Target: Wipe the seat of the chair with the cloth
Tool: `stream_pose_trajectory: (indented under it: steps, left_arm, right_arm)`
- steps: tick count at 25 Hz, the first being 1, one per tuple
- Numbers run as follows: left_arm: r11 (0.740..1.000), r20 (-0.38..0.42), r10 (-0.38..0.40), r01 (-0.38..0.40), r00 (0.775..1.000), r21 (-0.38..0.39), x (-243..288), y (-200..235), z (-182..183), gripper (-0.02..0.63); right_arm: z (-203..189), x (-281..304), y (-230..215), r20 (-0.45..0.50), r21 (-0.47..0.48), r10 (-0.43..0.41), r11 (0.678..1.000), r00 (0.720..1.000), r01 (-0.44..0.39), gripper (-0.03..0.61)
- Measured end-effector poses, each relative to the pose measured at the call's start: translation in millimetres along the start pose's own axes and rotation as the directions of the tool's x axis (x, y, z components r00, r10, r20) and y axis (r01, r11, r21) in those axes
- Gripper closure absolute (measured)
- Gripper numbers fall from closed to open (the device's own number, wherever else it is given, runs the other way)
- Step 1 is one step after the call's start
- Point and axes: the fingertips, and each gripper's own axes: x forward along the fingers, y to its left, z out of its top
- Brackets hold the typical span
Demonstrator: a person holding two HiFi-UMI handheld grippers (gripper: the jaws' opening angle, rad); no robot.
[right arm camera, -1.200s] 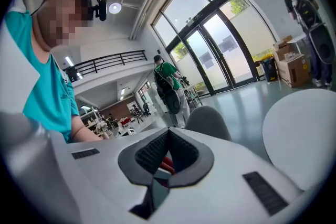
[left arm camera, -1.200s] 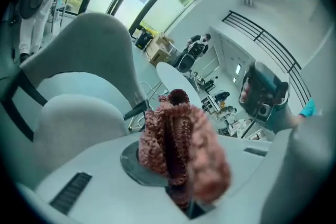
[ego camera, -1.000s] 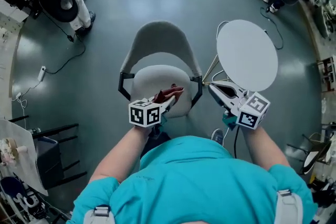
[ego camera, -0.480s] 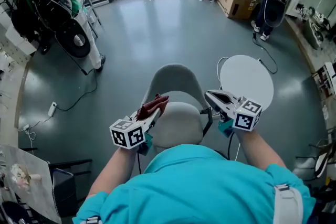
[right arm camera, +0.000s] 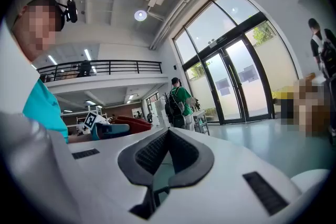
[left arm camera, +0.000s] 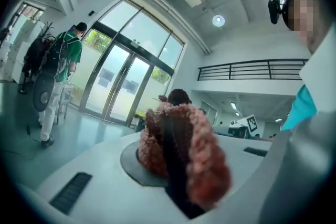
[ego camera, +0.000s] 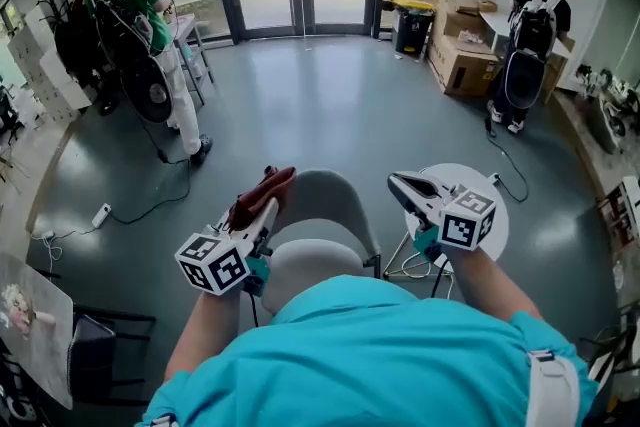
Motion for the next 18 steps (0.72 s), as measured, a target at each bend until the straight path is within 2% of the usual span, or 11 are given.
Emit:
stream_pose_trajectory:
  steps: [2, 5, 10, 18]
  left_arm:
    - [1.000, 0.049, 0.000, 0.001, 0.999, -0.003, 8.0, -11.5, 10.7, 0.554]
    - [1.000, 0.075, 0.001, -0.001, 0.997, 0.004, 17.4, -19.5, 22.7, 0.554]
    - [1.000, 0.066, -0.003, 0.001, 0.998, 0.023, 21.9, -17.3, 32.7, 0.554]
    - [0.999, 0.053, -0.019, 0.018, 0.998, 0.030, 26.3, -12.4, 33.7, 0.554]
  right_arm:
    - [9.7, -0.2, -7.0, -0.020, -0.025, 0.017, 1.000, 1.000, -0.018, 0.583]
    - [24.8, 4.9, -13.5, -0.028, -0.048, 0.040, 0.998, 0.999, -0.041, 0.582]
    - [32.3, 17.1, -20.6, -0.010, -0.014, 0.043, 0.999, 0.999, -0.043, 0.583]
    - [26.4, 26.6, -21.6, -0.015, -0.032, 0.044, 0.998, 0.999, -0.045, 0.582]
